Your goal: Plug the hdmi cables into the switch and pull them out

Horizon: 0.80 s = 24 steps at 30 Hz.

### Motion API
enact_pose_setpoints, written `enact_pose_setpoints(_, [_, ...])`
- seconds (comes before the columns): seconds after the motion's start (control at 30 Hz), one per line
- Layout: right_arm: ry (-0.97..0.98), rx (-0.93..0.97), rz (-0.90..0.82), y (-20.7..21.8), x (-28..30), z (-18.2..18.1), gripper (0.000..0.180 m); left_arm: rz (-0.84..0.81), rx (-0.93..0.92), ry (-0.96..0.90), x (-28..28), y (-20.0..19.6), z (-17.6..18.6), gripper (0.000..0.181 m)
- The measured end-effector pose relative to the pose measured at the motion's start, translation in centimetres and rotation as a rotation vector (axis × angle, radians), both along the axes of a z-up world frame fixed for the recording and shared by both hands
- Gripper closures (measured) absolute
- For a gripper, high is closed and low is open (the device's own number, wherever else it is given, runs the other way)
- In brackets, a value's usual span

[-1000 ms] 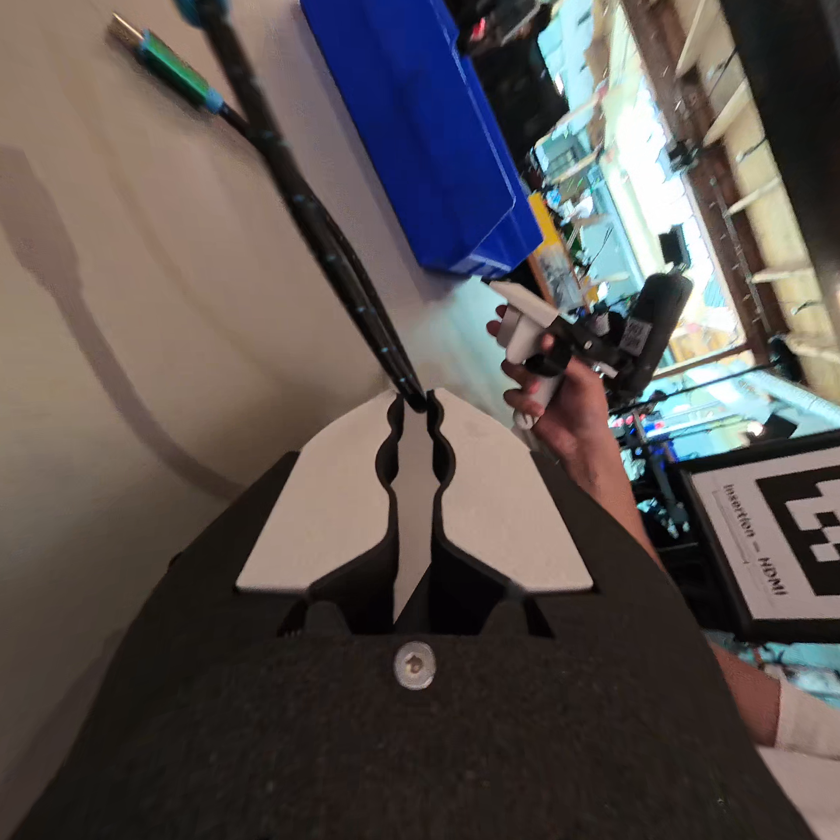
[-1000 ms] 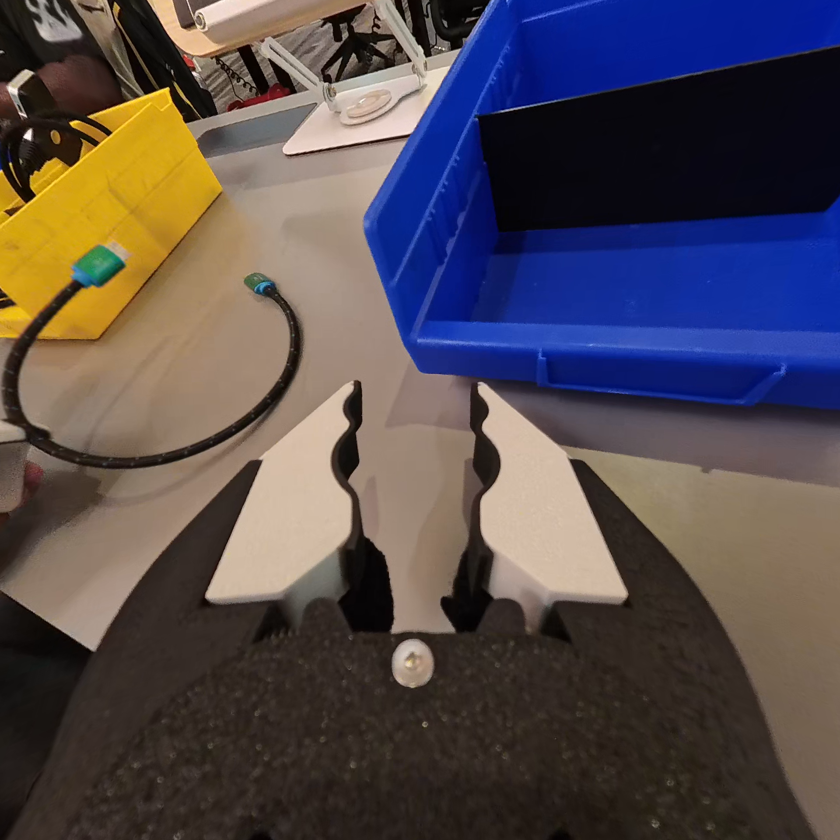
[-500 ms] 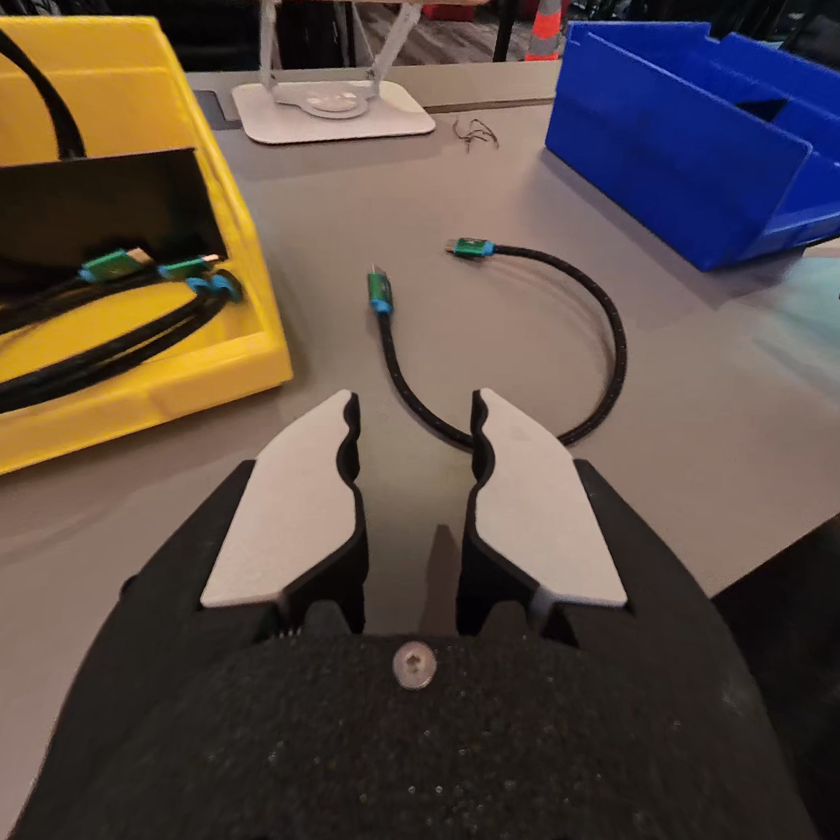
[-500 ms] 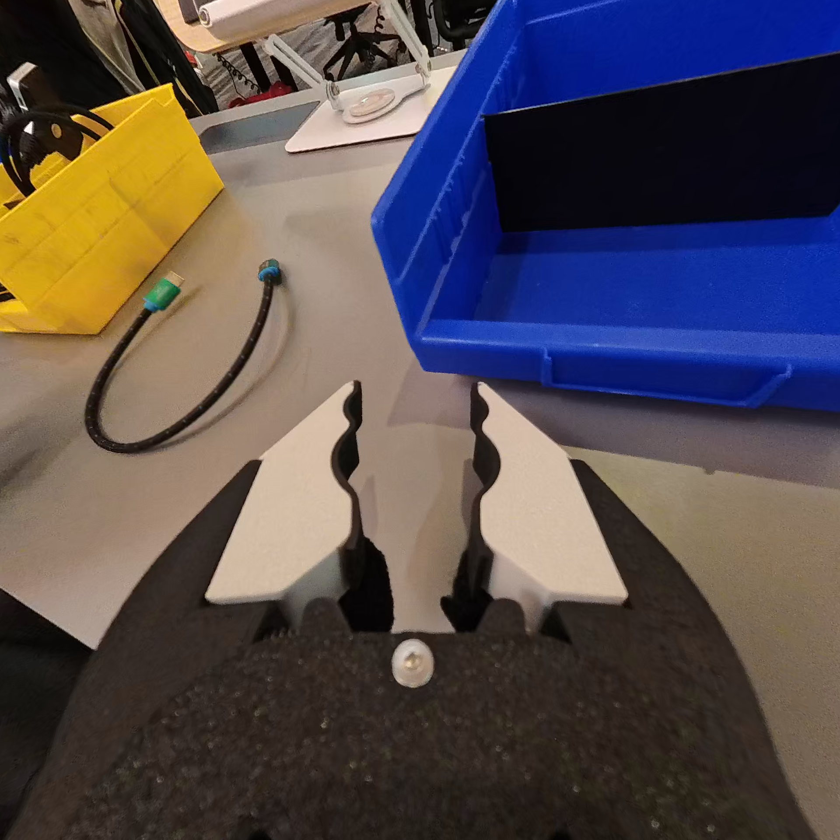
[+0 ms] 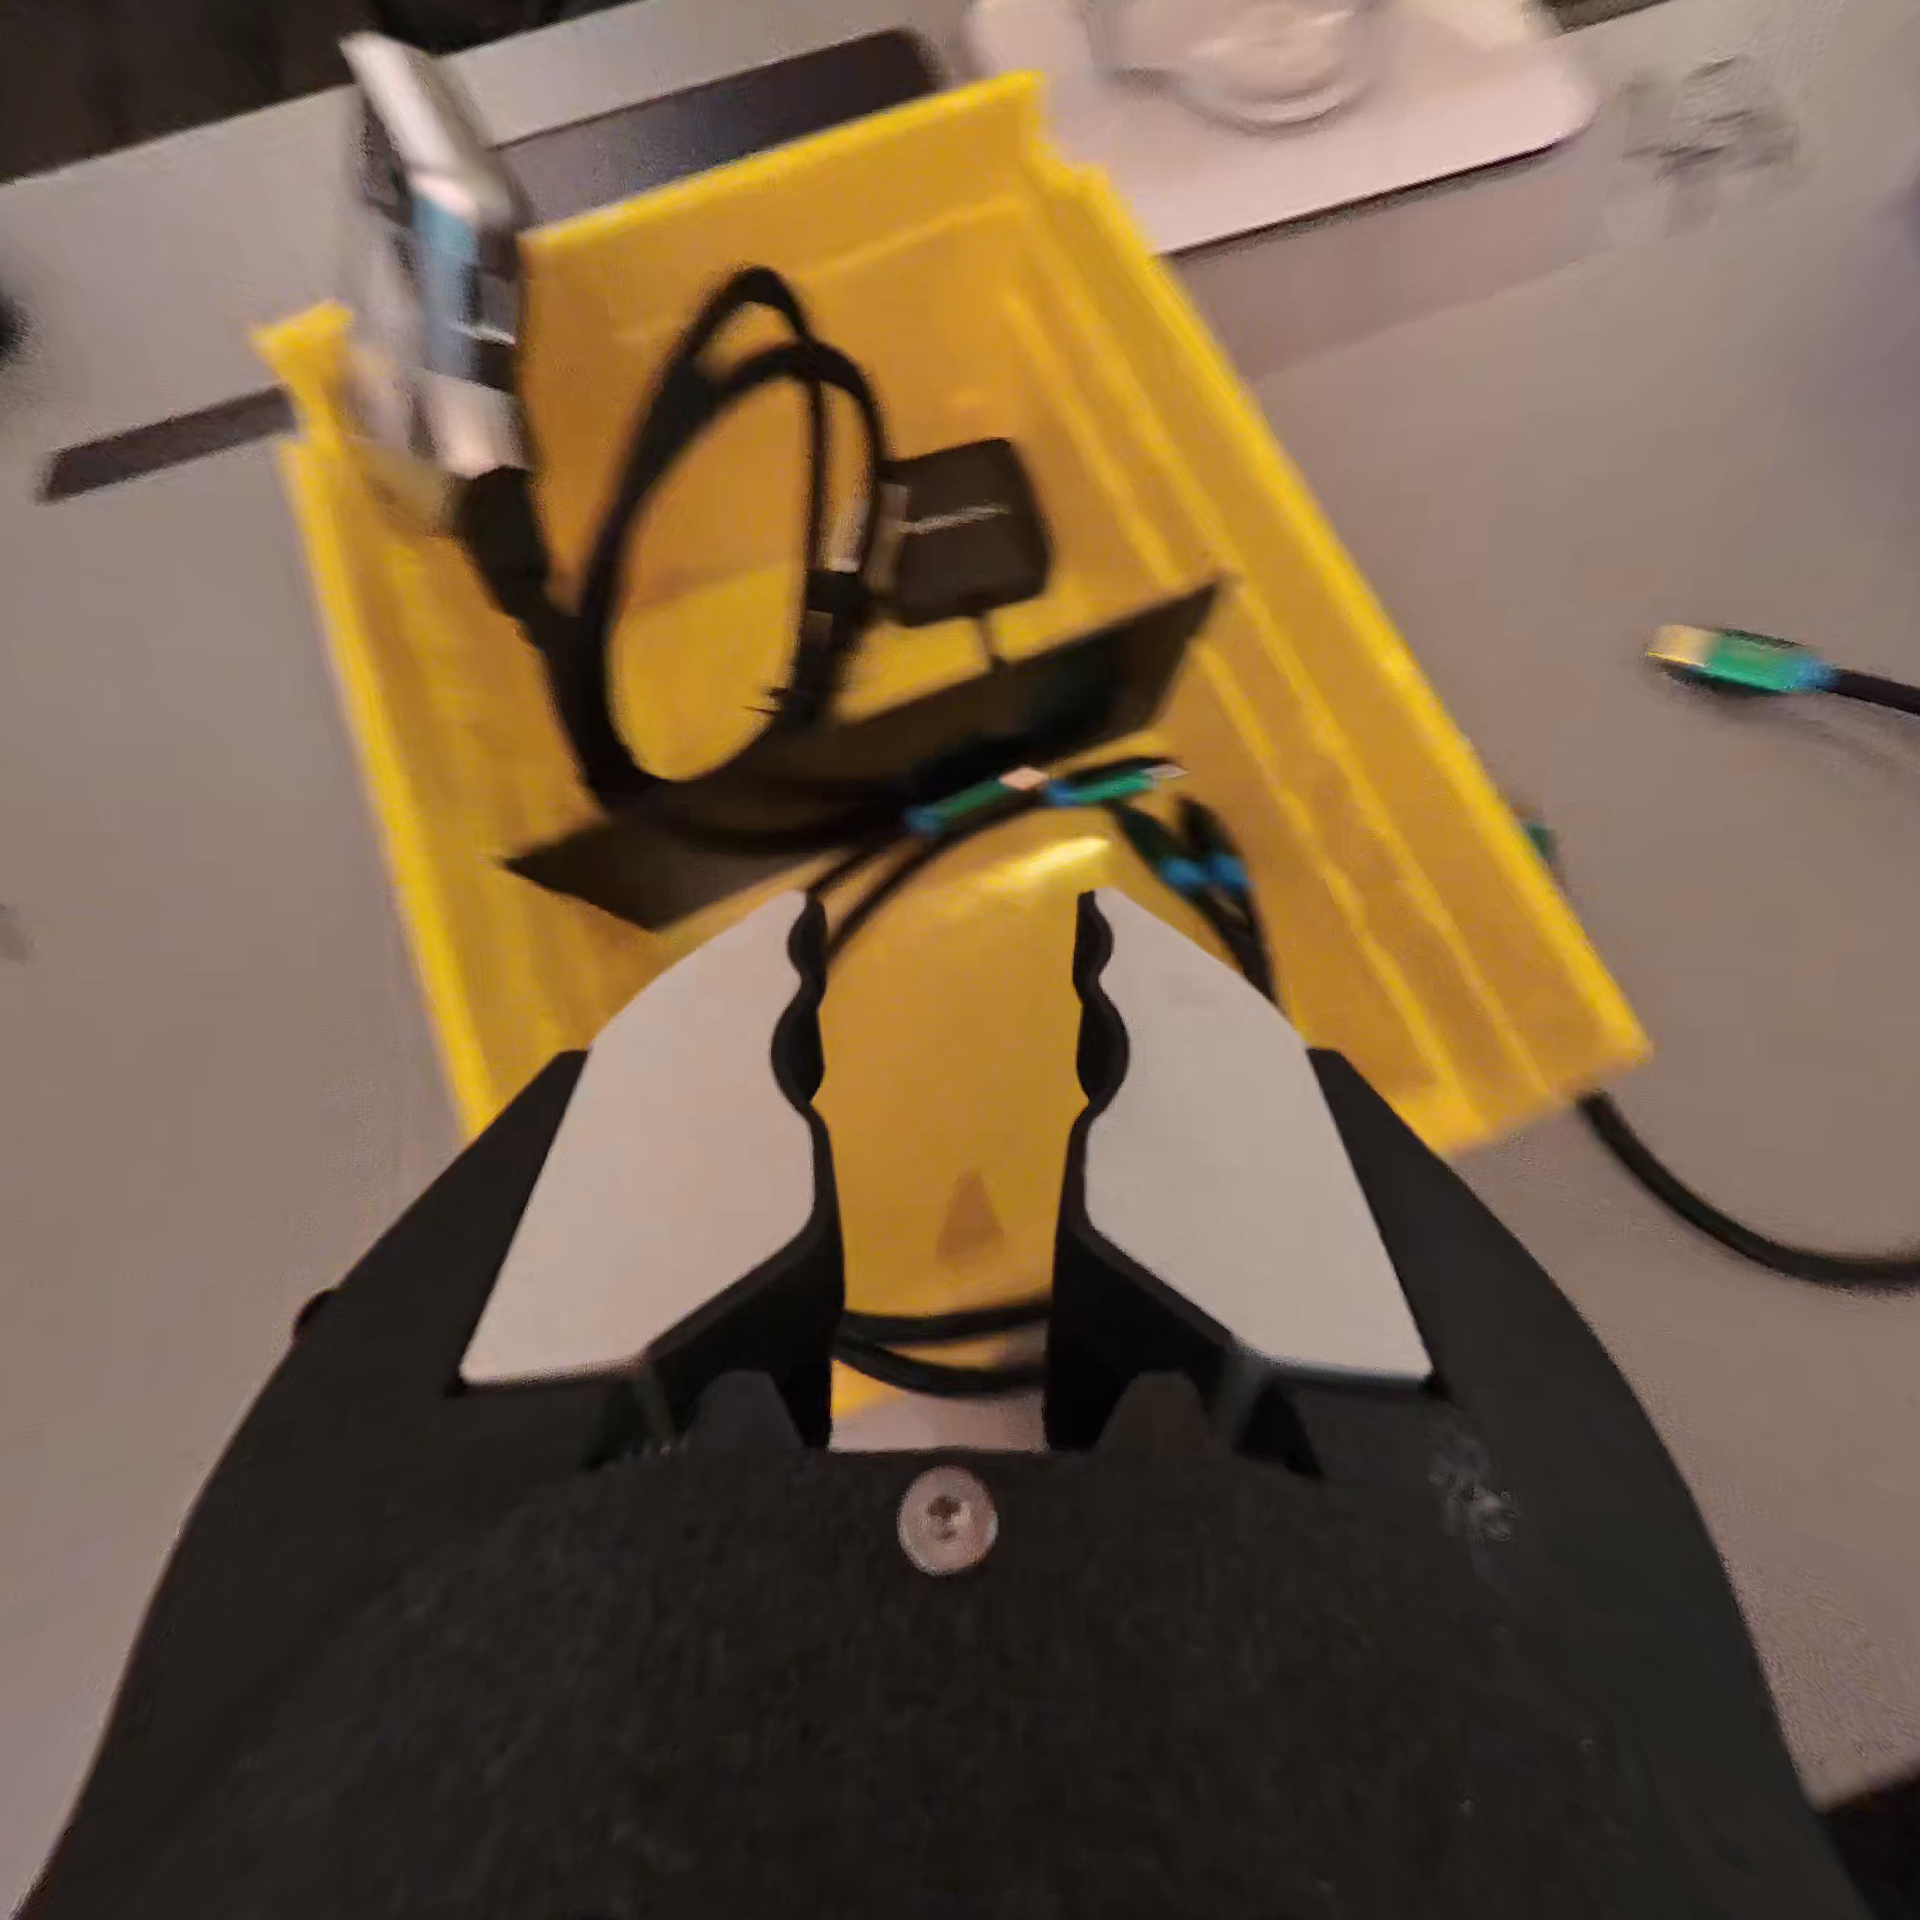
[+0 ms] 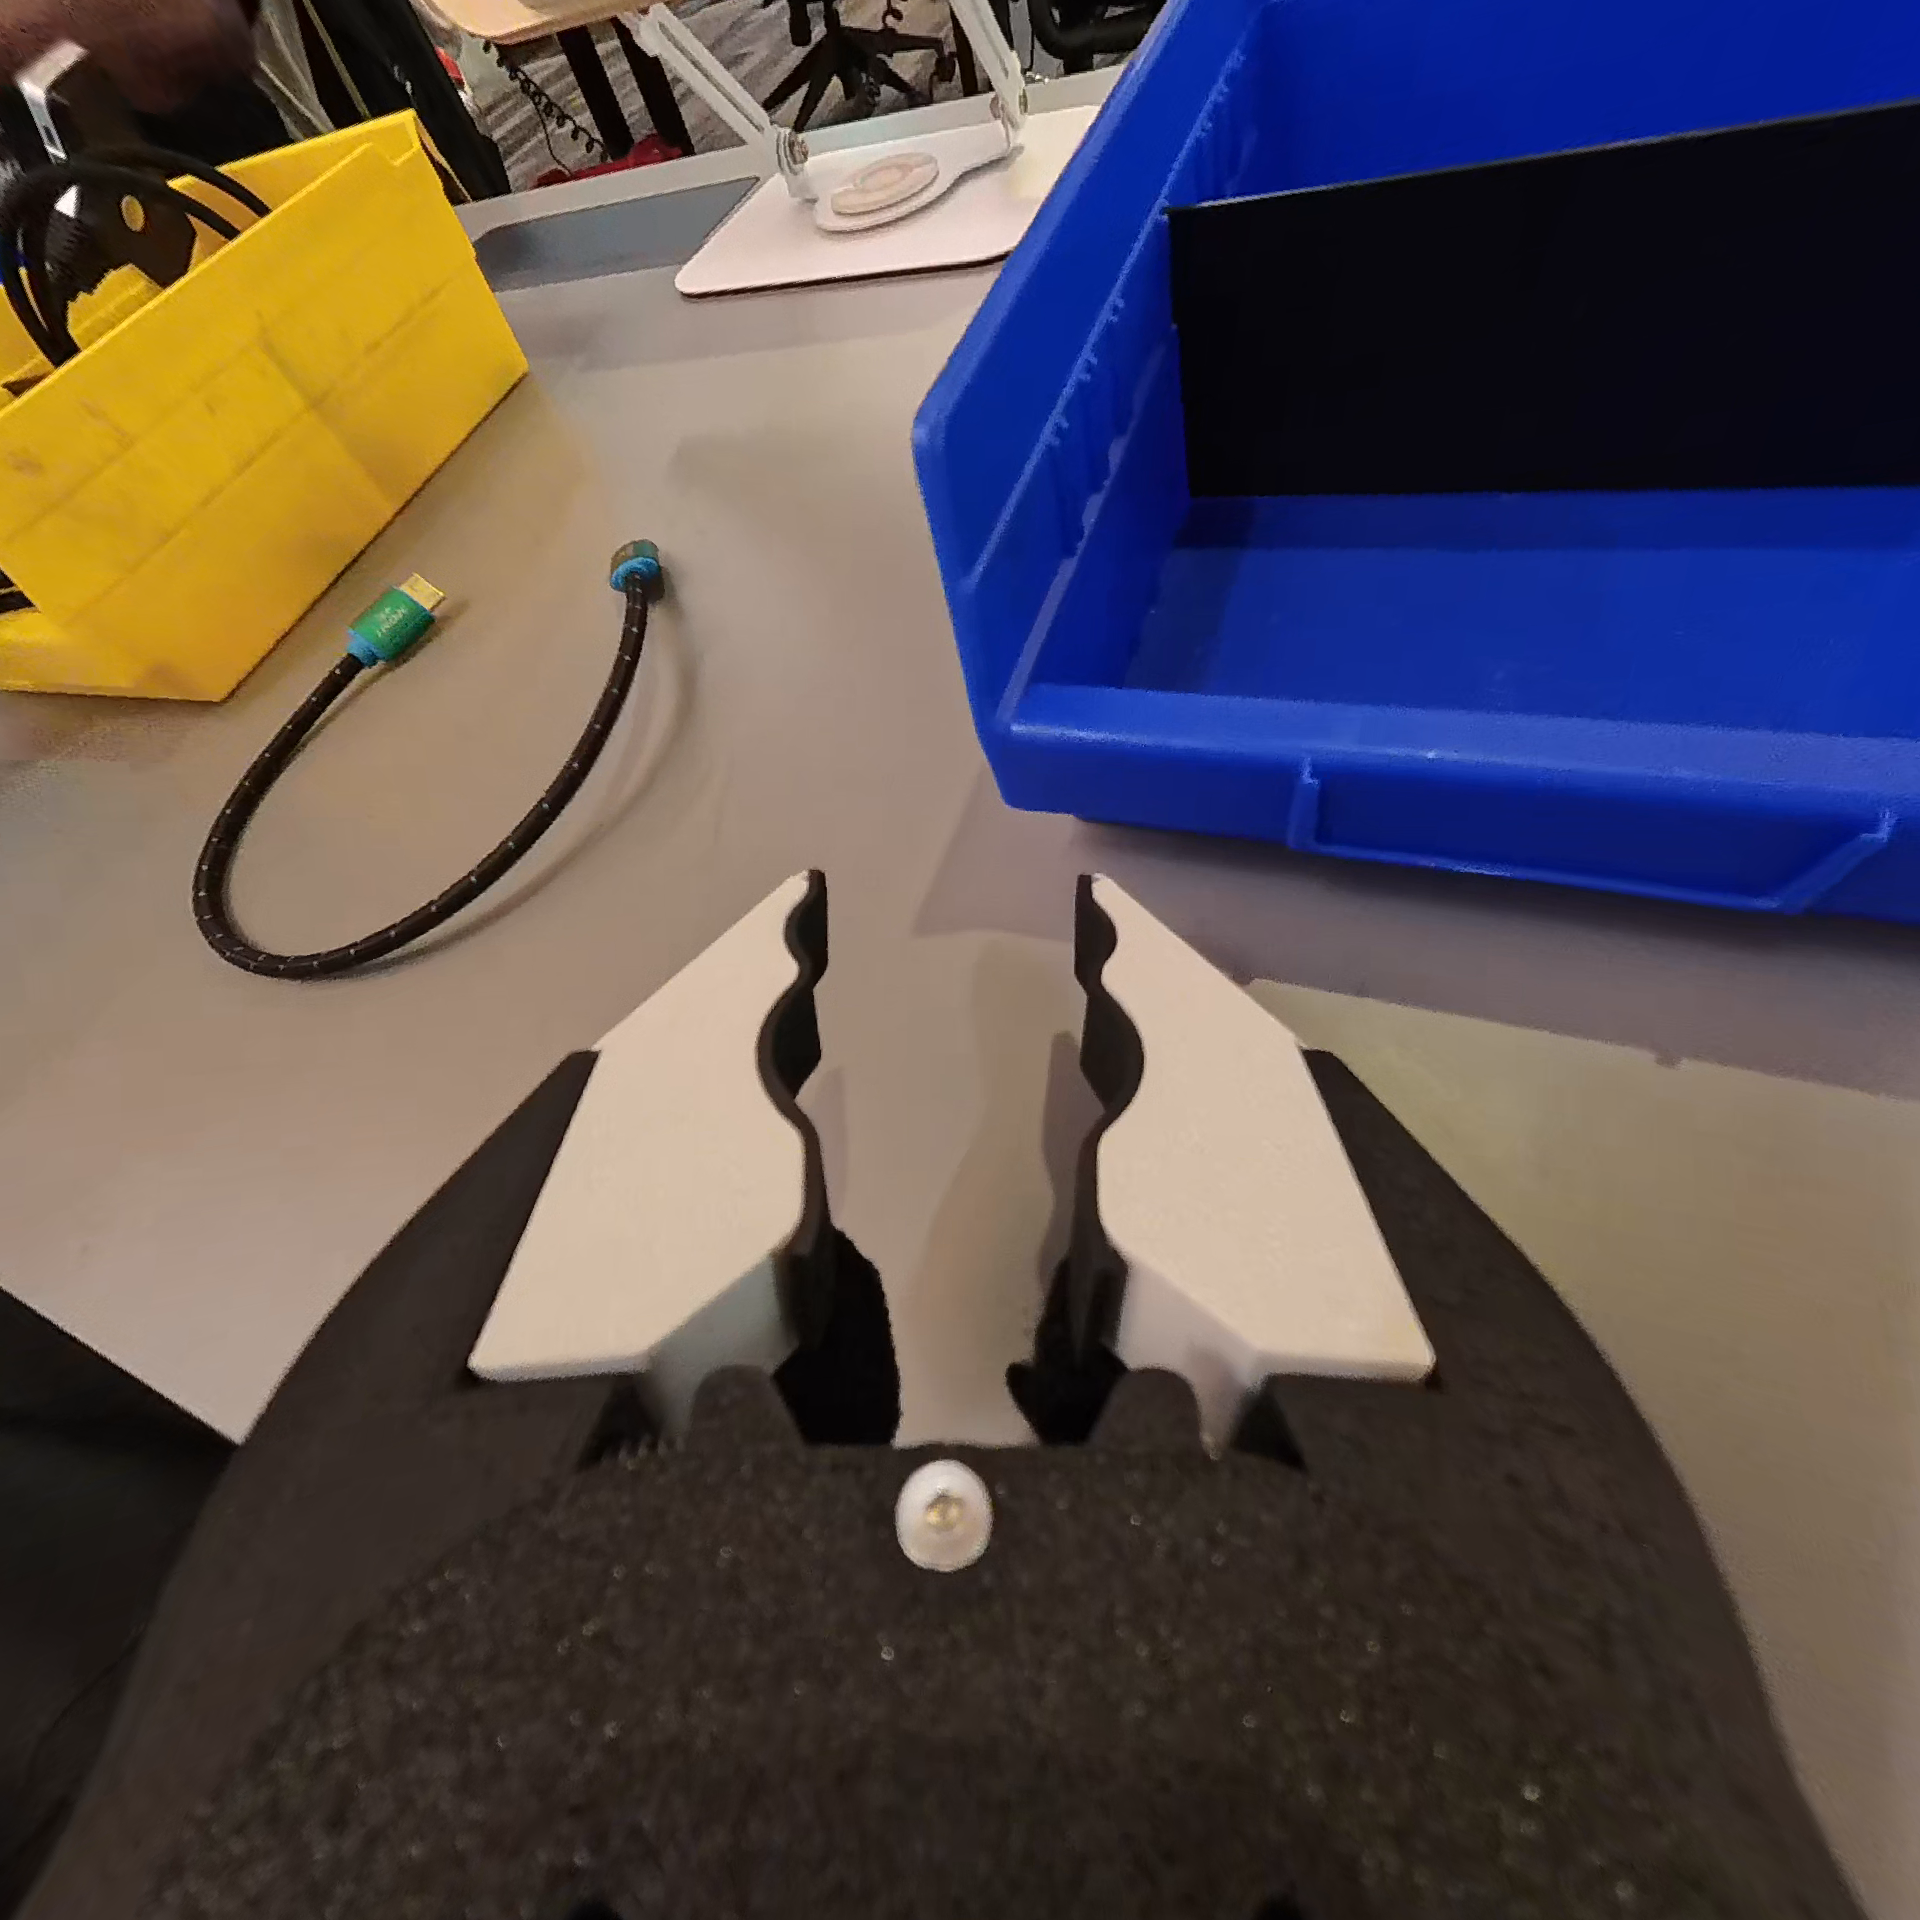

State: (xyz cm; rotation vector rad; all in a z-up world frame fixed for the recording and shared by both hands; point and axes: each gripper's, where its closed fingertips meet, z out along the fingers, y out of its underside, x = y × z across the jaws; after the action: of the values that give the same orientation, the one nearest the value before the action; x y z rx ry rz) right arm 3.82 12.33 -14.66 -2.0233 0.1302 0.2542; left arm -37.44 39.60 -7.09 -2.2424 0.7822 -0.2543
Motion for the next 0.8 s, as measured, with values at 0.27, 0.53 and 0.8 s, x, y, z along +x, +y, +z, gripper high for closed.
enact_pose_setpoints(0.27, [-0.011, -0.02, 0.031, 0.2, -0.6, -0.5, 0.133, 0.103, -0.127, 0.363, -1.7, 9.6, -2.4, 0.138])
enact_pose_setpoints(0.53, [0.001, -0.019, 0.051, 0.0, -1.0, -0.7, 0.134, 0.214, 0.012, 0.489, -3.5, 12.7, -3.0, 0.165])
enact_pose_setpoints(0.8, [0.11, 0.088, 0.197, -0.2, -6.5, 2.3, 0.123, 0.172, 0.618, 0.092, 0.2, 7.9, 13.5, 0.168])
